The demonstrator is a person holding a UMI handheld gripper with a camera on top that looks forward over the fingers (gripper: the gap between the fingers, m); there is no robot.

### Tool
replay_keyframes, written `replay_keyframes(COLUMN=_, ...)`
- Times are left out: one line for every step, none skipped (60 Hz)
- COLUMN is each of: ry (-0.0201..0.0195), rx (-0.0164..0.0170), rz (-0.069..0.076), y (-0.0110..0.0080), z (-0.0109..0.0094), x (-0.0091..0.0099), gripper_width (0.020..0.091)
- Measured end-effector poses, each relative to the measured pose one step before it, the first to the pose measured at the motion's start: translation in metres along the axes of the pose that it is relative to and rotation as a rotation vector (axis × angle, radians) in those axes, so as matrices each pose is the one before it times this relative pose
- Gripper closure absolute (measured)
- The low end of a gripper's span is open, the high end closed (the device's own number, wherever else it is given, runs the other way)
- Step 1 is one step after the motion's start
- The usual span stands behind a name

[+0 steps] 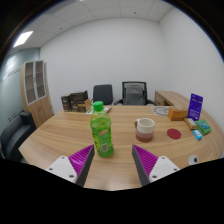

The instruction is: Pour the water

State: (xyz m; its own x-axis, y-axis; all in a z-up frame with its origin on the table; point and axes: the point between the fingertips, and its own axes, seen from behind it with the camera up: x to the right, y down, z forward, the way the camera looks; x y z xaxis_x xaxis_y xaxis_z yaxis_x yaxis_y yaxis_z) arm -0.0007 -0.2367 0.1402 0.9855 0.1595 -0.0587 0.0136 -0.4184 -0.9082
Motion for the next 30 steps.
replay_keyframes(ry=-0.00737, rx=-0.00136, rz=-0.0028, y=-0.00107, z=0.00387, x=-0.00343, gripper_width=0.0335)
replay_keyframes(ry=-0.00681, rx=-0.00046, rz=-0.0029, y=-0.00076, z=0.00508, x=-0.00327, gripper_width=0.0333)
replay_keyframes(ry=-0.00541, rx=0.00028, rz=-0.0034, y=-0.00184, z=0.00456, x=-0.00118, gripper_width=0.0331)
replay_keyframes(ry=-0.00368, rx=0.00088, rz=-0.0035, y=-0.00253, z=0.00513, x=-0.00136, gripper_width=0.0329)
replay_keyframes(ry=-0.00197, rx=0.00044, rz=-0.0029, y=-0.0027, z=0.00491, x=-0.00087, gripper_width=0.0323)
replay_keyframes(ry=-0.00191, rx=0.00001, rz=-0.0021, y=-0.00198, z=0.00501, x=-0.00104, gripper_width=0.0325)
replay_keyframes(ry=-0.00285, rx=-0.0013, rz=-0.0005, y=-0.00206, z=0.00548, x=-0.00145, gripper_width=0.0324)
replay_keyframes(ry=-0.00298, rx=-0.00043, rz=0.0011, y=-0.00187, z=0.00497, x=-0.00089, gripper_width=0.0323)
replay_keyframes(ry=-0.0024, rx=0.00216, rz=0.0031, y=-0.00256, z=0.00501, x=-0.00166, gripper_width=0.0324)
replay_keyframes(ry=-0.00022, rx=0.0048, rz=0.0045, y=-0.00368, z=0.00473, x=0.00059, gripper_width=0.0326)
replay_keyframes(ry=0.00126, rx=0.00471, rz=0.0046, y=-0.00378, z=0.00501, x=-0.00008, gripper_width=0.0326)
replay_keyframes(ry=0.0021, rx=0.00417, rz=0.0033, y=-0.00332, z=0.00527, x=0.00132, gripper_width=0.0324)
replay_keyframes(ry=0.00297, rx=0.00209, rz=0.0017, y=-0.00266, z=0.00554, x=0.00078, gripper_width=0.0327)
replay_keyframes(ry=0.00559, rx=0.00075, rz=-0.0001, y=-0.0024, z=0.00606, x=0.0017, gripper_width=0.0327)
replay_keyframes(ry=0.0069, rx=-0.0003, rz=-0.0009, y=-0.00215, z=0.00612, x=0.00173, gripper_width=0.0327)
replay_keyframes(ry=0.00729, rx=0.00095, rz=-0.0015, y=-0.00172, z=0.00518, x=0.00174, gripper_width=0.0325)
replay_keyframes(ry=0.00722, rx=0.00372, rz=0.0, y=-0.00277, z=0.00479, x=0.00161, gripper_width=0.0324)
replay_keyframes(ry=0.0074, rx=0.00715, rz=0.0023, y=-0.00232, z=0.00525, x=0.00179, gripper_width=0.0325)
replay_keyframes(ry=0.00751, rx=0.00991, rz=0.0038, y=-0.00369, z=0.00473, x=0.00173, gripper_width=0.0328)
replay_keyframes(ry=0.00727, rx=0.01044, rz=0.0058, y=0.00079, z=0.00359, x=-0.00014, gripper_width=0.0329)
replay_keyframes(ry=0.00702, rx=0.00869, rz=0.0056, y=-0.00069, z=0.0049, x=0.00195, gripper_width=0.033)
replay_keyframes(ry=0.00494, rx=0.00677, rz=0.0051, y=0.0004, z=0.00475, x=0.00053, gripper_width=0.0335)
replay_keyframes(ry=0.00422, rx=0.00664, rz=0.0036, y=0.00082, z=0.00427, x=0.00014, gripper_width=0.0334)
replay_keyframes(ry=0.00334, rx=0.00749, rz=0.0004, y=0.00066, z=0.00358, x=-0.00095, gripper_width=0.0336)
replay_keyframes(ry=0.00258, rx=0.00809, rz=-0.0027, y=0.00051, z=0.00385, x=-0.00015, gripper_width=0.0335)
replay_keyframes(ry=0.00354, rx=0.00624, rz=-0.0027, y=0.00197, z=0.00353, x=-0.00134, gripper_width=0.034)
replay_keyframes(ry=0.00382, rx=0.00385, rz=-0.0012, y=0.00248, z=0.00371, x=-0.00193, gripper_width=0.0345)
replay_keyframes(ry=0.00061, rx=0.00336, rz=-0.0012, y=0.00251, z=0.0037, x=-0.00197, gripper_width=0.0355)
replay_keyframes(ry=-0.0031, rx=0.00486, rz=-0.0021, y=0.00245, z=0.00353, x=-0.00344, gripper_width=0.0373)
replay_keyframes(ry=-0.00322, rx=0.00616, rz=-0.0024, y=0.00189, z=0.00328, x=-0.00279, gripper_width=0.0395)
